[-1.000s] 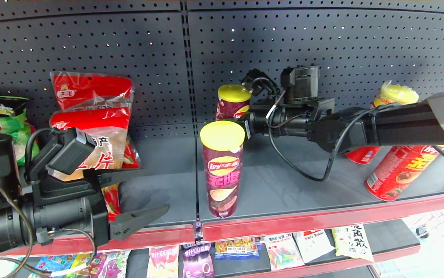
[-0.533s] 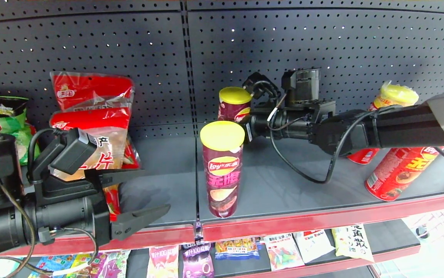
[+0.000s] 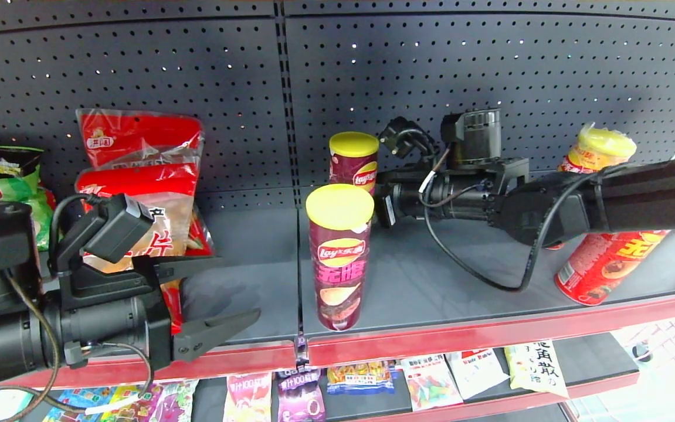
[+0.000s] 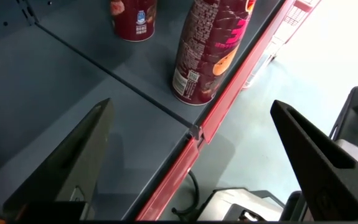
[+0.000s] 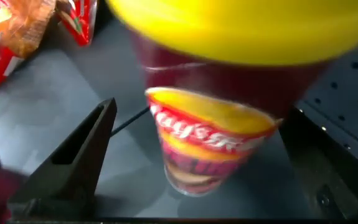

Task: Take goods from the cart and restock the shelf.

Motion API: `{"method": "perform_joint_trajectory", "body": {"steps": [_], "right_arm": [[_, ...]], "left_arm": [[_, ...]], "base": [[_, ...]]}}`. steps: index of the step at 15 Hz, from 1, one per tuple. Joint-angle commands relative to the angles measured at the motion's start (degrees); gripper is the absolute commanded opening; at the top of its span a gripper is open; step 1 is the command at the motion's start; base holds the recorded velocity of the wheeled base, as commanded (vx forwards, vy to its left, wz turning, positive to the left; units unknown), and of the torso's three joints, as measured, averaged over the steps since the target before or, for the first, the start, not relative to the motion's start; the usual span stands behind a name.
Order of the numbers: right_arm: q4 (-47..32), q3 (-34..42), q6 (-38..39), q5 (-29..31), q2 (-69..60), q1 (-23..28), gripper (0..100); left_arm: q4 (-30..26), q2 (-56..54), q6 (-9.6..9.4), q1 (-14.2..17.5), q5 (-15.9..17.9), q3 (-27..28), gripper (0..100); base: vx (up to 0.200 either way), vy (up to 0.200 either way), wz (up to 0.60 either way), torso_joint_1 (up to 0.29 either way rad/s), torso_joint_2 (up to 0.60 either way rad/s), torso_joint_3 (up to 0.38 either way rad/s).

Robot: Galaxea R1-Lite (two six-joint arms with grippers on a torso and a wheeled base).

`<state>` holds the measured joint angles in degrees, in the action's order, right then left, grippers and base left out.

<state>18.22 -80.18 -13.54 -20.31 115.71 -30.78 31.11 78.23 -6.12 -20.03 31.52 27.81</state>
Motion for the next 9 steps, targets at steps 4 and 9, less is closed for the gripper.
{"method": "perform_joint_trajectory", "body": {"steps": [4, 9], "right_arm": [[0.06, 11.89, 0.18, 1.85, -11.83, 3.10, 100], [0.23, 32.10, 3.96, 1.15, -29.49, 2.39, 100]], "left_arm": [[0.35, 4.21, -0.74, -0.54, -0.24, 0.93, 100], [0.44, 9.93, -4.08, -0.89, -1.64, 1.72, 100]], "base": [[0.000, 0.000, 0.00, 0.000, 0.00, 0.000], [0.000, 0.000, 0.00, 0.000, 0.00, 0.000]]}}
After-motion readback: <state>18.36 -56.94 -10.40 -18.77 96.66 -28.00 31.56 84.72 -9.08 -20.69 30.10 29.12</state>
